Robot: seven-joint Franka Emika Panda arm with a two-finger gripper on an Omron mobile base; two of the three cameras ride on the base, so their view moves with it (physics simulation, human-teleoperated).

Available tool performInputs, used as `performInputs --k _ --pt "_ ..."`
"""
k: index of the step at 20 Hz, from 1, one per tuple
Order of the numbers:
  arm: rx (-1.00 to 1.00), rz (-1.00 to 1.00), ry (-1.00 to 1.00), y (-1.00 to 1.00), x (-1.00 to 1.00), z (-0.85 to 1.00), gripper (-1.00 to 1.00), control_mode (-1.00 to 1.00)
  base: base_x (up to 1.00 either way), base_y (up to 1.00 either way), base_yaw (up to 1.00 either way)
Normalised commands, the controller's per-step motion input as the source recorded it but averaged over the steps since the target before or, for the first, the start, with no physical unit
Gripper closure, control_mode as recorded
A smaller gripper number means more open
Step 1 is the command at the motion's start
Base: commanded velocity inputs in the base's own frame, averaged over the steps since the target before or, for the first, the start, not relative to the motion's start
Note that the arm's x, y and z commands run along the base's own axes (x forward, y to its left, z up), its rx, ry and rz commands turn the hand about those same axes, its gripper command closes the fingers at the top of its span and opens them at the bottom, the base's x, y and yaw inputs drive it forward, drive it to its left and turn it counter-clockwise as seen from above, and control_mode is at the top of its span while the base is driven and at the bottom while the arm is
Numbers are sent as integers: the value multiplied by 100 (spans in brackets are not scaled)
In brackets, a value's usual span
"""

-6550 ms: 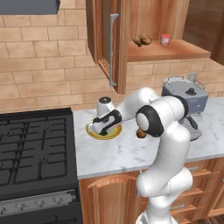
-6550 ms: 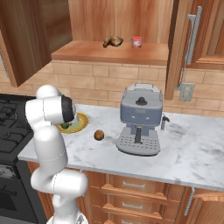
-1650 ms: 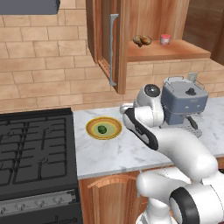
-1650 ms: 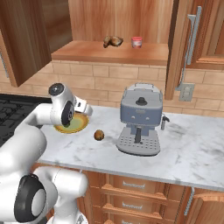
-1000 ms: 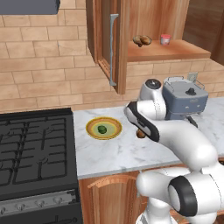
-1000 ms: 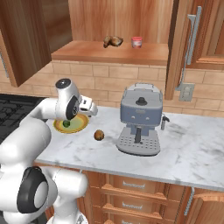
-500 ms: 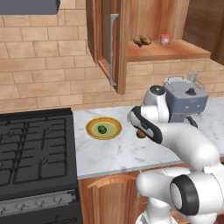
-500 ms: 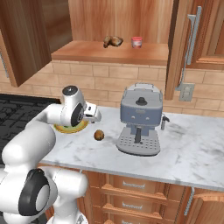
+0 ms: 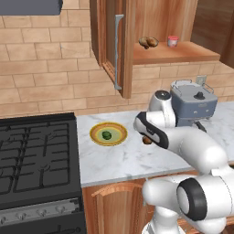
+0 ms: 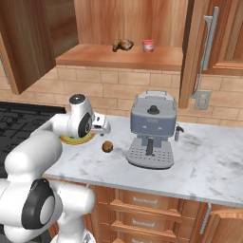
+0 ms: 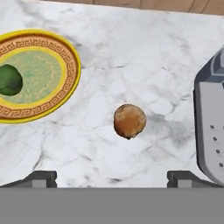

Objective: Pick the avocado and bread from the counter and place them on the plate. Then pick the jam from the cabinet and place it next to the plate. Lastly close the cabinet door.

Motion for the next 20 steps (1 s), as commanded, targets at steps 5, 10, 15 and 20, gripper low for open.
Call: performInputs --k 5,10,15,20 --pt "-1 5 2 -13 0 -17 -100 -100 0 0 0" --pt "0 6 7 -8 3 -18 -100 -100 0 0 0" --pt "0 8 7 0 19 -14 -100 -100 0 0 0" --pt "0 7 6 -4 29 -14 -100 -100 0 0 0"
